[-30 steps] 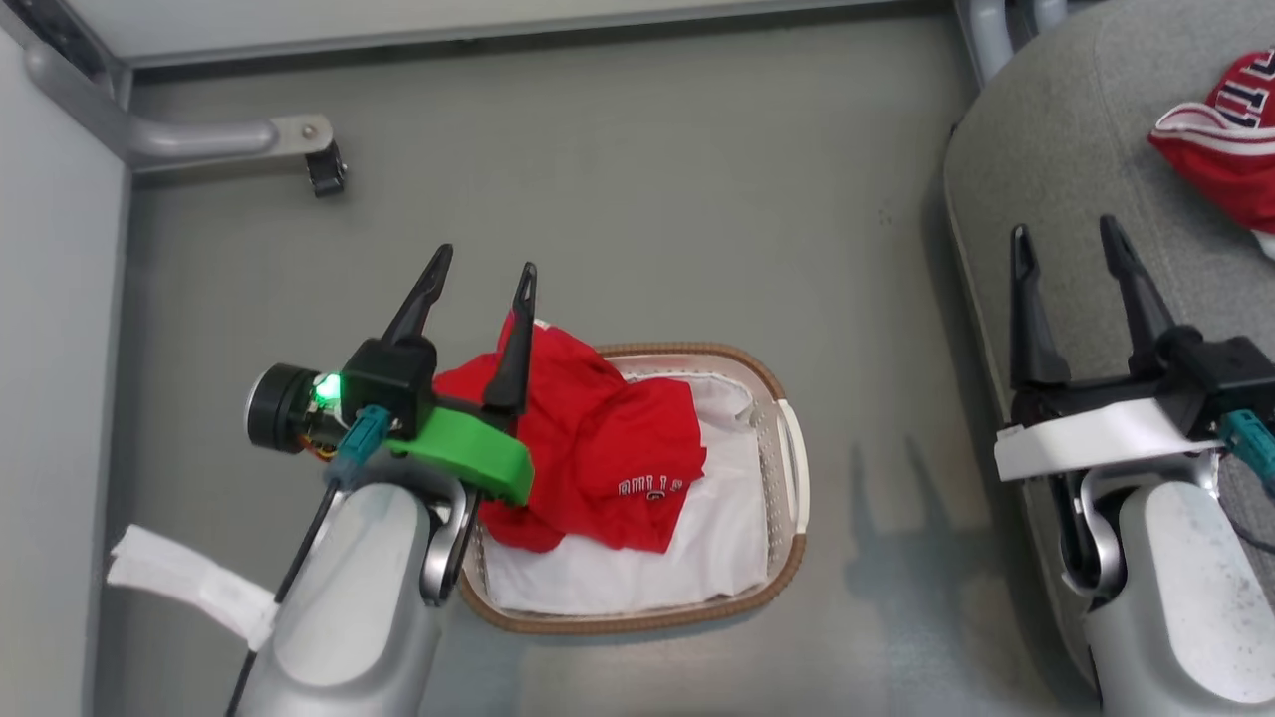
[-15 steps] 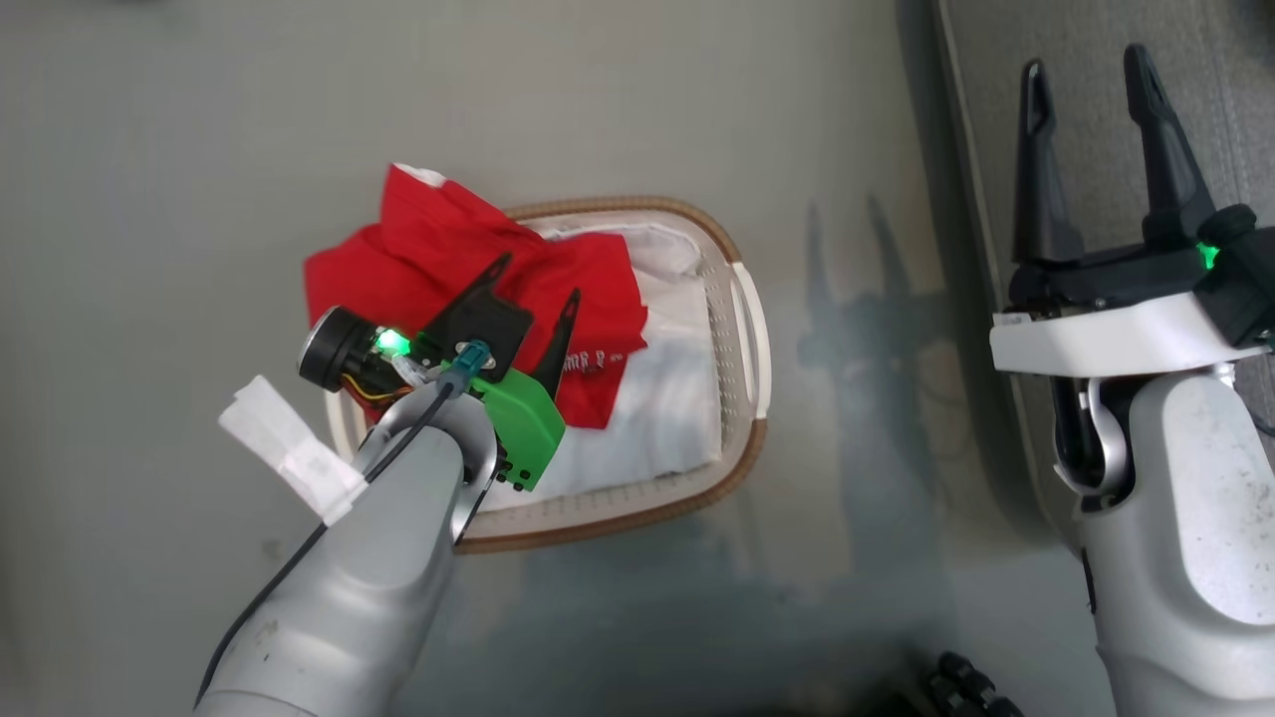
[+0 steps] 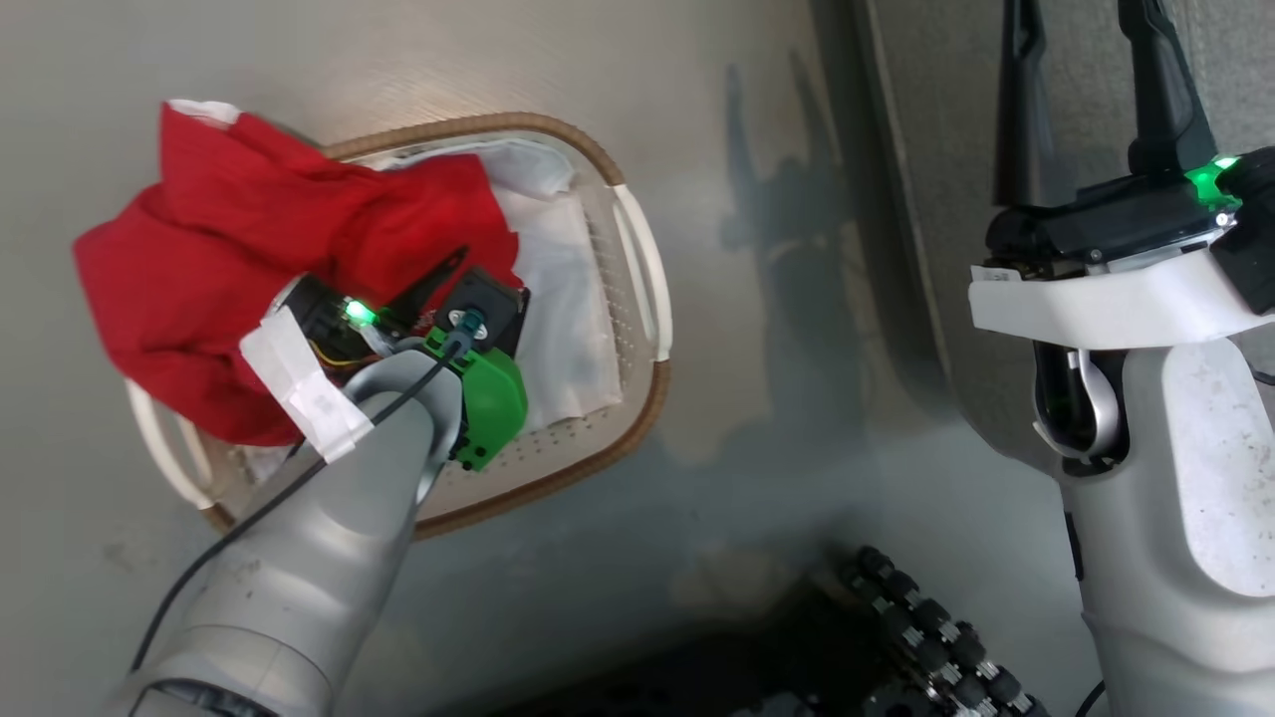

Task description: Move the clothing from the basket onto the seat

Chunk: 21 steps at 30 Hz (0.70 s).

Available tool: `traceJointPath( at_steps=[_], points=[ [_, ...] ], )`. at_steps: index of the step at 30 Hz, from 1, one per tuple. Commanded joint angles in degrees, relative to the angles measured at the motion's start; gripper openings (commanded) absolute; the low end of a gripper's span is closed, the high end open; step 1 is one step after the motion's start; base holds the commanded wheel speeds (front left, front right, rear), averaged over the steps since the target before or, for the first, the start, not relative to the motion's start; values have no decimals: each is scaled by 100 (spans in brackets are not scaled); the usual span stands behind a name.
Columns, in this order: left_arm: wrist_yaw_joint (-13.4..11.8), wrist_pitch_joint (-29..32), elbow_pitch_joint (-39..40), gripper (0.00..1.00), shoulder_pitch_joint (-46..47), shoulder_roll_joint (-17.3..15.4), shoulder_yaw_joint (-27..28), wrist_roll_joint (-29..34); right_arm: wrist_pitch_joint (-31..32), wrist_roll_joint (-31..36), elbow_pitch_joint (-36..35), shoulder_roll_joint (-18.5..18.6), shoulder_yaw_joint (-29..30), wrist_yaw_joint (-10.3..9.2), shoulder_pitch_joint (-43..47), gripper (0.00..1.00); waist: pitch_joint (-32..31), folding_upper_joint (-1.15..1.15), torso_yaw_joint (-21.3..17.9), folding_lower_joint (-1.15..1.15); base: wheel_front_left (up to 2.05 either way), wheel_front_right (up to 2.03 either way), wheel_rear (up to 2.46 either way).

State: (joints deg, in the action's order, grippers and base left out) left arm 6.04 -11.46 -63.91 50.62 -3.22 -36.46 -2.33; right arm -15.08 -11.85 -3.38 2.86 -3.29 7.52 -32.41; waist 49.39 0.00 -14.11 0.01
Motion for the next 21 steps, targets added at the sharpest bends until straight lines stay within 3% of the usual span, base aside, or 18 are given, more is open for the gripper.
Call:
traceJointPath(
  at_steps=[1, 7, 13, 14, 15, 16, 17, 21],
  points=[
    [-45, 14, -87, 100, 150, -114, 1, 55, -13, -67, -32, 7, -39, -5, -83, 100, 430, 0, -449, -1, 0, 0, 0],
    [-229, 107, -449, 100, 370, -271, -49, 108, -13, -243, -59, 7, -168, -5, -107, 100, 569, 0, -626, -1, 0, 0, 0],
    [-589, 171, -667, 100, 496, -398, -29, 80, -12, -324, -70, 8, -230, -5, -118, 100, 639, 0, -711, -1, 0, 0, 0],
    [-634, 191, -692, 92, 521, -420, -23, 71, -13, -331, -74, 7, -234, -5, -116, 100, 647, 0, -718, -1, 0, 0, 0],
    [-680, 206, -717, 55, 545, -430, -11, 47, -13, -337, -78, 8, -234, -5, -116, 100, 657, 0, -724, -1, 0, 0, 0],
    [-709, 208, -734, 31, 554, -427, -6, 30, -13, -345, -78, 7, -231, -5, -116, 100, 663, 0, -726, -1, 0, 0, 0],
    [-709, 204, -750, 0, 553, -418, 2, 0, -13, -344, -76, 8, -223, -5, -113, 100, 667, 0, -722, -1, 0, 0, 0],
    [-672, 89, -763, 0, 505, -331, -16, -62, -13, -299, -27, 9, -175, -5, -94, 100, 620, 0, -651, -1, 0, 0, 0]
  ],
)
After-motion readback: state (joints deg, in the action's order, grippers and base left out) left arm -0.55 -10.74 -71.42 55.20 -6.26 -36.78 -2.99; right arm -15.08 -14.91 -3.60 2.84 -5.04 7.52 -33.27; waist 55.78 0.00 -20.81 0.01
